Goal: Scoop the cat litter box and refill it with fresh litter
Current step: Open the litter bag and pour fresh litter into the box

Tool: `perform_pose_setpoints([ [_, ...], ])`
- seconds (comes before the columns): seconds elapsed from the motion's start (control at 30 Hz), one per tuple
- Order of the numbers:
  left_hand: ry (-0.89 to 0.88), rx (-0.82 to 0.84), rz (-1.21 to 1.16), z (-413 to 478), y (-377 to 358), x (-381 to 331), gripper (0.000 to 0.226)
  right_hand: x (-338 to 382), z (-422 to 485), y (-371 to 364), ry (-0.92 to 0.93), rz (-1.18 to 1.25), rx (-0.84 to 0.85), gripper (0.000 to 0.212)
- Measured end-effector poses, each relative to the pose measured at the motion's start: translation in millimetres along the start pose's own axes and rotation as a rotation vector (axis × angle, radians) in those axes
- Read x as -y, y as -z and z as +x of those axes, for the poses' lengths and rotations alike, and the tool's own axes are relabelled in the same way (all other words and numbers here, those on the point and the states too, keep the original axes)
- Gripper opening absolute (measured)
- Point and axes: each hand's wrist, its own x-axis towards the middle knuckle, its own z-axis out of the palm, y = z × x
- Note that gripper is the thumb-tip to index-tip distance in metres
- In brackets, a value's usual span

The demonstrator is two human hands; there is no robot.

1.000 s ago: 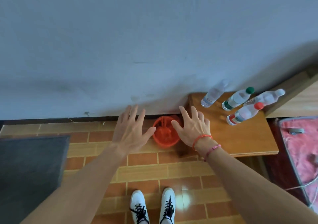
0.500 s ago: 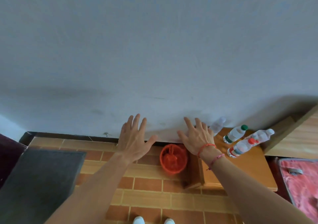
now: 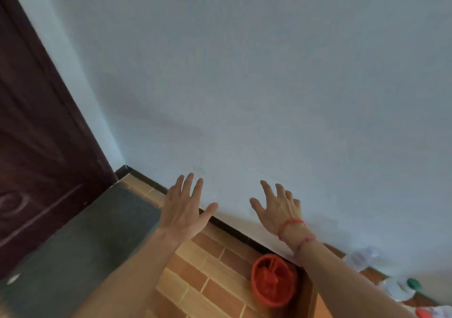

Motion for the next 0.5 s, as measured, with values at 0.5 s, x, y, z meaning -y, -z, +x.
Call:
perform_pose_setpoints([
  [0.5,0.654,-0.289,0.072,-204.6,98.7,166.7,0.084,273.1,-44.5,13.1,0.75,0.035,-0.016,0.061],
])
